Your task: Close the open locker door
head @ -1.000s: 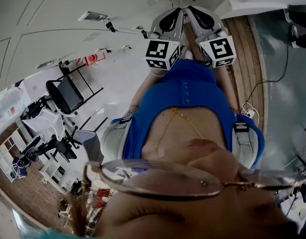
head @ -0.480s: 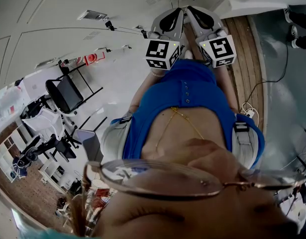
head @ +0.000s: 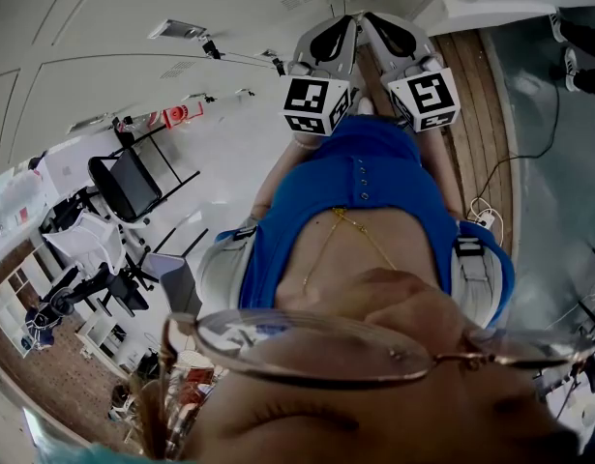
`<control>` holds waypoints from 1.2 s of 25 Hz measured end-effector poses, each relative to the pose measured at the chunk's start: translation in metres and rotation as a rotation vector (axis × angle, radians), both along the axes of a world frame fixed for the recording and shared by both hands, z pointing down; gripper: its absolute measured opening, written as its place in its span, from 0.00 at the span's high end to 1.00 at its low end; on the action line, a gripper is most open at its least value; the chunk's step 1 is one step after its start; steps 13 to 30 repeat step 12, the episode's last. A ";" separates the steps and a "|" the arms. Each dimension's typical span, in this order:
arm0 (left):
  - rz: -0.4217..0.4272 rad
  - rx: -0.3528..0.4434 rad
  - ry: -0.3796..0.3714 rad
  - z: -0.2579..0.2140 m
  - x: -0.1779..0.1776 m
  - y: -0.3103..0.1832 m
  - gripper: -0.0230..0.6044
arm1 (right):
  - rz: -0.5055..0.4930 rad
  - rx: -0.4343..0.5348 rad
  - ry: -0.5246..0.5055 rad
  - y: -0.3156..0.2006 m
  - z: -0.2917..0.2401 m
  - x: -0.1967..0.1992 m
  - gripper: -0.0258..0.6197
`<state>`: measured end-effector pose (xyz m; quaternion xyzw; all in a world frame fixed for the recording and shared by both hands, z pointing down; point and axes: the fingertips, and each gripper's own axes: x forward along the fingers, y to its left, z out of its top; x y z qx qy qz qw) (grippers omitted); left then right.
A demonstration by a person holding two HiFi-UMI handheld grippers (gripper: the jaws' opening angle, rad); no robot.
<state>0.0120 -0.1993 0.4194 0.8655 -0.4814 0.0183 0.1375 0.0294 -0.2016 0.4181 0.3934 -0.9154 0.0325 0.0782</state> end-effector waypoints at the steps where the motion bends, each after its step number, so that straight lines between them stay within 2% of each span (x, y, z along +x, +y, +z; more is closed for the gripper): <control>1: 0.001 0.000 0.000 0.000 0.000 0.000 0.96 | 0.000 0.001 0.001 0.000 0.000 0.001 0.96; 30: 0.000 0.003 0.002 0.001 0.001 0.003 0.96 | 0.013 0.006 0.001 0.001 -0.002 0.010 0.96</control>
